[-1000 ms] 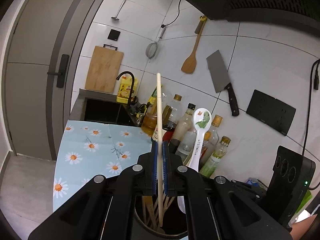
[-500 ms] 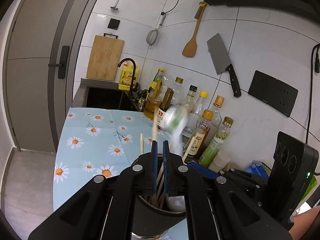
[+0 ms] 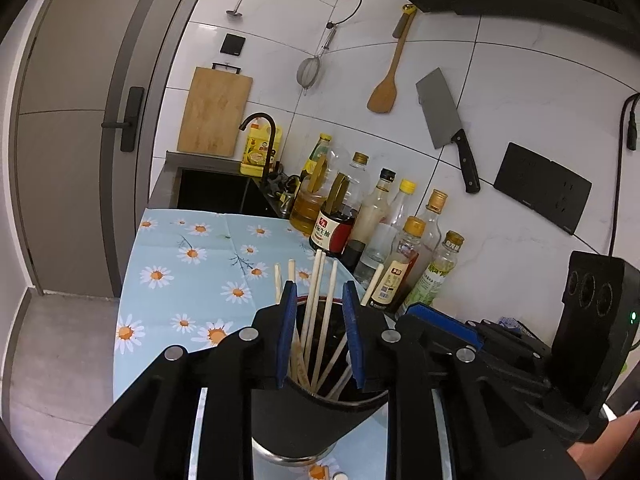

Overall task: Organize utensils
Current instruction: 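Open both tools to release the spoon and chopstick into the holder, then move both open tools down to the chopstick and white spoon on the cloth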

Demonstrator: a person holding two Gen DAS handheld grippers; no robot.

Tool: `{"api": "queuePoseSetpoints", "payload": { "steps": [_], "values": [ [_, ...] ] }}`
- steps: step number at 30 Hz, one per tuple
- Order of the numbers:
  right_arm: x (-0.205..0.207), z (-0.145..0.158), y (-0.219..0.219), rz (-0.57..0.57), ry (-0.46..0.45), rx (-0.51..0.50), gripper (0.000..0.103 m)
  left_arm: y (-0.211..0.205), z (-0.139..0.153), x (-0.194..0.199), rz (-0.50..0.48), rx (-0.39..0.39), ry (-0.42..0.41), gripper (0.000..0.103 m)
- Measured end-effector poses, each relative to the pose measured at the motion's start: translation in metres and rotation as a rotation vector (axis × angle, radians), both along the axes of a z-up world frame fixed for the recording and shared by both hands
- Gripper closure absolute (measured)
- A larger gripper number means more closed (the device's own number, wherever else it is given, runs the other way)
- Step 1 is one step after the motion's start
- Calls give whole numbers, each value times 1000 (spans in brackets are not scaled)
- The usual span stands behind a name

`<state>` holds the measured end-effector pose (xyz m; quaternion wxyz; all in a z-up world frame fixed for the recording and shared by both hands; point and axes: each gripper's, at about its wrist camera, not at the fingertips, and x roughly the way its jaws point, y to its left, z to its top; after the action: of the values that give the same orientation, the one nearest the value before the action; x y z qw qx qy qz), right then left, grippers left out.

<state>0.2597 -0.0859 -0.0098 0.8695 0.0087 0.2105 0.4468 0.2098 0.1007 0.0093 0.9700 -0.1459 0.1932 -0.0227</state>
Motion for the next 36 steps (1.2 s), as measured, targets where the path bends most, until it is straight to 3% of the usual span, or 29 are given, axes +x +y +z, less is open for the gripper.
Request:
{"api": "queuePoseSetpoints", "payload": {
  "steps": [4, 8, 19, 36],
  "values": [
    [-2, 2, -3, 13, 53, 25, 84, -4, 3, -10, -9, 35, 12, 81],
    [-12, 11, -5, 29, 60, 21, 76, -3, 4, -17, 5, 22, 56, 81],
    [-42, 25, -12, 46, 167, 2, 76, 0, 2, -45, 14, 30, 144, 81],
    [-51, -5, -21, -84, 506, -186, 70, 12, -42, -75, -19, -6, 371, 81]
  ]
}}
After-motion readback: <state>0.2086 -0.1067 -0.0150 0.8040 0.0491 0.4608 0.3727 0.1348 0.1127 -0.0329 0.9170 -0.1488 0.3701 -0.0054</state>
